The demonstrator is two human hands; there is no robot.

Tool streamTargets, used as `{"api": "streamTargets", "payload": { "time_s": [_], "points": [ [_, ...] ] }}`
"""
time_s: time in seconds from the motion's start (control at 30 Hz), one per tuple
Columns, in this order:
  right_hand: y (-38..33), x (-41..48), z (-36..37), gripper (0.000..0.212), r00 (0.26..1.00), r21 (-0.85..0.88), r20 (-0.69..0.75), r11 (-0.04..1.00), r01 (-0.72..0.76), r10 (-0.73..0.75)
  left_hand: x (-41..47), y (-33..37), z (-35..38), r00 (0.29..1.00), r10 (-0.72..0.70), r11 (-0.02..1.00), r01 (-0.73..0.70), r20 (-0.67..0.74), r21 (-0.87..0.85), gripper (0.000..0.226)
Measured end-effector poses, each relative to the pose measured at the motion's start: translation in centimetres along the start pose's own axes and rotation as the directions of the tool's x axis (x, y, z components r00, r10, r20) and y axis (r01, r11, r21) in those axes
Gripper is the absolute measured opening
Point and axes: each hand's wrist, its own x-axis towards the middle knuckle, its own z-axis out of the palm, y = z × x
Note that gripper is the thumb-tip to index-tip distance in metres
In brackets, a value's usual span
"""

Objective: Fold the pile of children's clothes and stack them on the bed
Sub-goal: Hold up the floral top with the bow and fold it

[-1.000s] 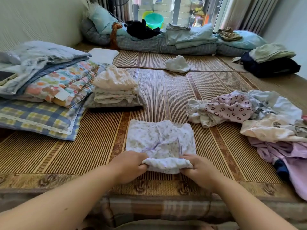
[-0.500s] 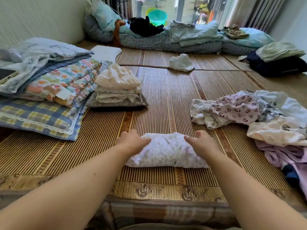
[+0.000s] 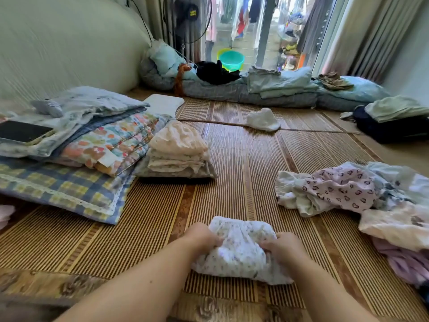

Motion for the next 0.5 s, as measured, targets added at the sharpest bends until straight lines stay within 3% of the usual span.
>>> {"api": "streamTargets", "payload": {
  "time_s": [0.07, 0.17, 0.37, 0.5],
  "points": [
    [-0.4, -0.6, -1.1, 0.010, 0.997, 0.173, 0.076, 0.985, 0.018, -0.032, -0.6, -0.1, -0.6, 0.997, -0.007, 0.965, 0.025, 0.071, -0.260, 0.036],
    [-2.4, -1.5, -2.8, 0.014, 0.979, 0.356, 0.167, 0.933, 0.048, -0.114, -1.2, 0.0, -2.7, 0.985, 0.064, 0.793, 0.048, 0.161, -0.607, 0.023],
    [-11.9, -0.3, -4.3, 0.012, 0.934, 0.432, 0.108, 0.862, 0.263, -0.340, -0.8, 3.0, -11.1, 0.964, 0.263, 0.649, -0.152, 0.032, -0.746, 0.023],
    [-20.4, 2.8, -3.2, 0.014, 0.881, 0.384, 0.008, 0.815, 0.434, -0.473, 1.9, 6.0, -18.5, 0.957, 0.272, 0.621, -0.253, -0.099, -0.742, 0.021]
  ]
}}
